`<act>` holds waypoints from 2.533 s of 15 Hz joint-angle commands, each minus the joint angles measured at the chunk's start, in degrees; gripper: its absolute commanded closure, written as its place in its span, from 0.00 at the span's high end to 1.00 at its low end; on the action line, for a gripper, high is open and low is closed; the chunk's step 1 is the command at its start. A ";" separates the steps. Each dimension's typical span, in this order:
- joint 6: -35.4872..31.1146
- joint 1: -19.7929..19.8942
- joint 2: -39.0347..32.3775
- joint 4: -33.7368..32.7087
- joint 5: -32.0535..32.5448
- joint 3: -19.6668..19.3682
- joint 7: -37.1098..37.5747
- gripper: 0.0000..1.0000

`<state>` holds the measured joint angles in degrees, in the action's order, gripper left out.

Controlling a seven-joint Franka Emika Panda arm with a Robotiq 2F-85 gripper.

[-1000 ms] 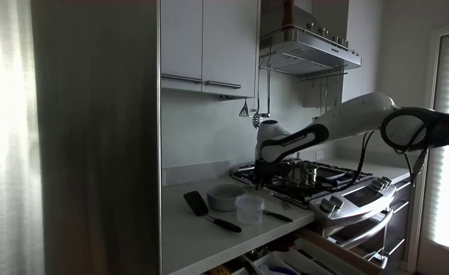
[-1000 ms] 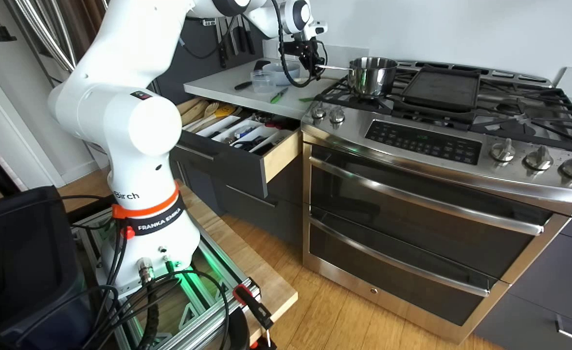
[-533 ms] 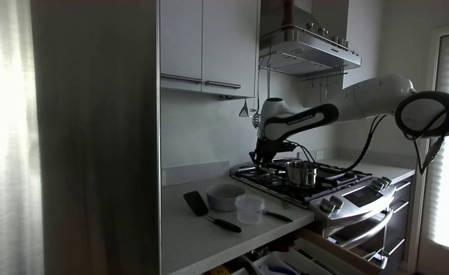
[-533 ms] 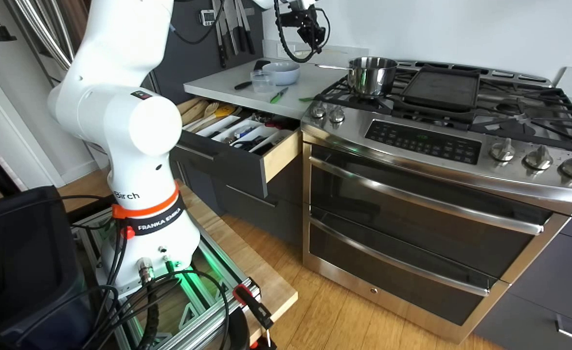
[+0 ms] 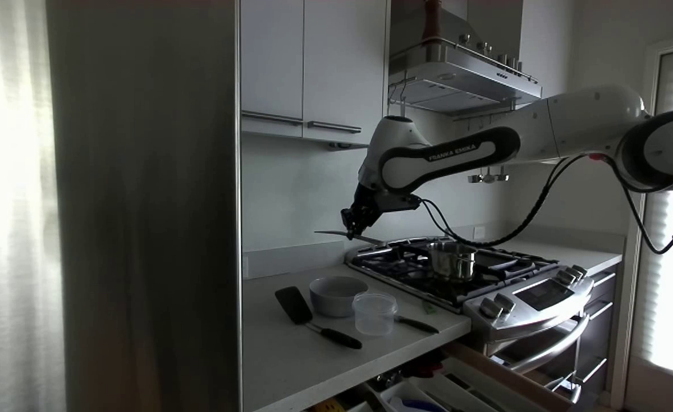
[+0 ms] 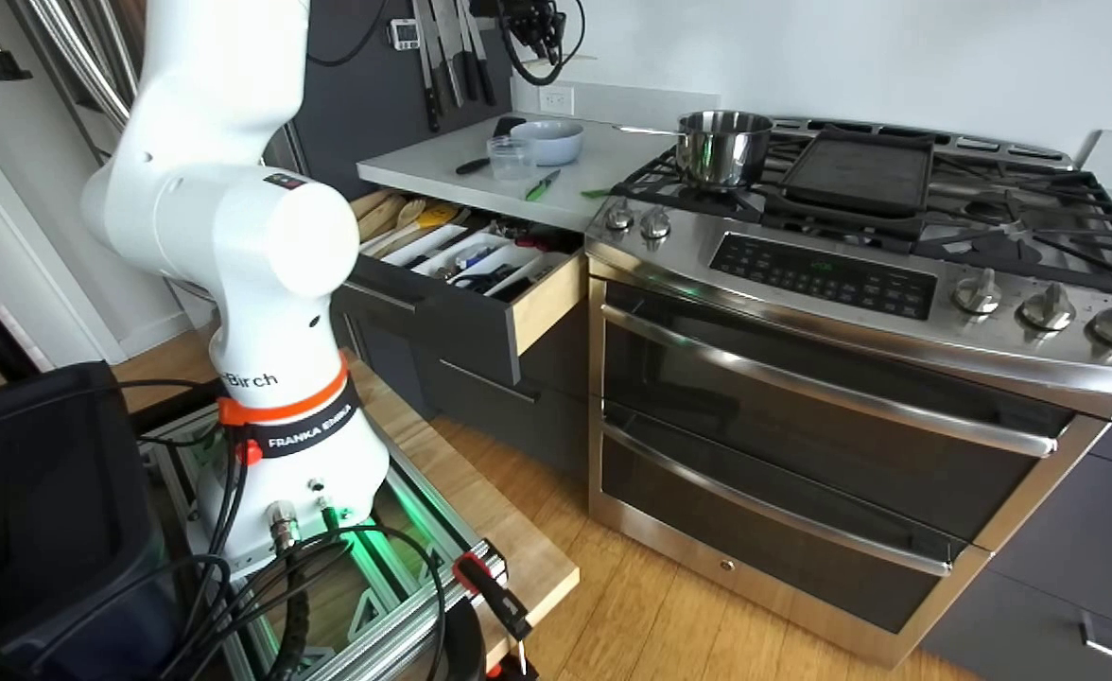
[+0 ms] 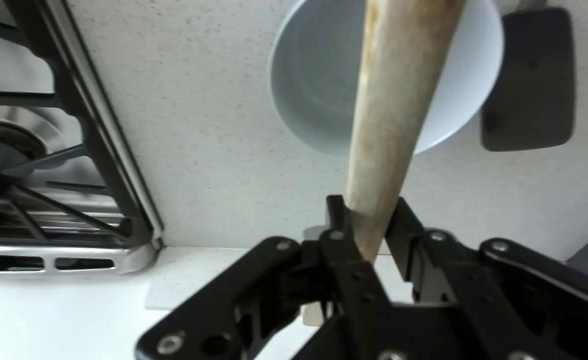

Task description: Place the gray spoon on the left side of the countertop

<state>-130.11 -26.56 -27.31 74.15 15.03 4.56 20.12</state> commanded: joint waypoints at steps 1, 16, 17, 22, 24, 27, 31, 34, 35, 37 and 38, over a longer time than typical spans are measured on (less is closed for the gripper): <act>0.41 -4.07 -0.97 -0.74 3.09 0.79 0.76 0.06; 1.86 -11.19 -9.77 -9.75 7.13 1.53 3.44 0.06; 2.18 -12.18 -11.71 -11.63 6.04 1.64 2.34 0.06; 3.88 -15.15 -19.18 -17.32 2.42 2.34 -0.84 0.06; 5.22 -16.03 -21.91 -19.67 0.72 2.00 -0.92 0.06; 7.79 -17.26 -25.39 -23.14 -0.77 0.91 0.37 0.06; 11.66 -18.88 -28.94 -27.44 0.14 -2.22 3.15 0.06; 13.46 -18.46 -30.22 -28.95 0.83 -1.63 3.92 0.06; 13.96 -18.31 -30.73 -29.56 0.50 -1.34 3.74 0.06; 14.64 -18.08 -31.59 -30.66 0.06 -0.84 3.41 0.19; 14.95 -18.08 -31.86 -31.05 0.03 -0.79 3.38 0.49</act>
<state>-117.88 -44.33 -56.36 47.22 15.76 3.72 22.88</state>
